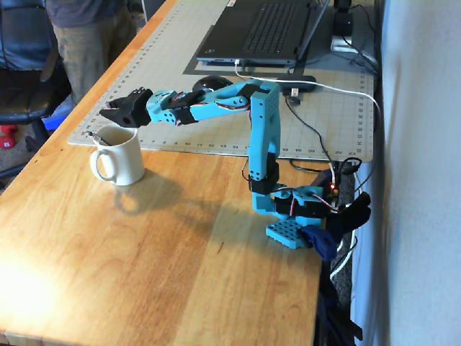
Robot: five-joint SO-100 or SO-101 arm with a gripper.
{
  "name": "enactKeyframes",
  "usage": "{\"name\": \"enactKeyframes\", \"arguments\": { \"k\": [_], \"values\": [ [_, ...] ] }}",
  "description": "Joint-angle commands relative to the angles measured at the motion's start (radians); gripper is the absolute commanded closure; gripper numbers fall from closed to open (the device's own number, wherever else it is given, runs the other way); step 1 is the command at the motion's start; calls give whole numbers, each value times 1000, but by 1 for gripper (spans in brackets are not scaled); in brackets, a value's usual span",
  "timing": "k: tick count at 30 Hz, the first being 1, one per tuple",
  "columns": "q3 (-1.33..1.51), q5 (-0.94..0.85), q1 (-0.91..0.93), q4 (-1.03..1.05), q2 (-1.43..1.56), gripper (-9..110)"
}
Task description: Grasp a pen and put it in a mug.
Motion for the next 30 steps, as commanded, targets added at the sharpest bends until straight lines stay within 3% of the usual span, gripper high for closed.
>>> {"name": "enactKeyframes", "arguments": {
  "k": [1,16,22,30],
  "values": [
    [-29,-46,-3,63,172,92],
    [14,-999,-84,864,528,92],
    [132,-1190,-135,951,673,96],
    [287,-1267,-192,957,871,93]
  ]
}}
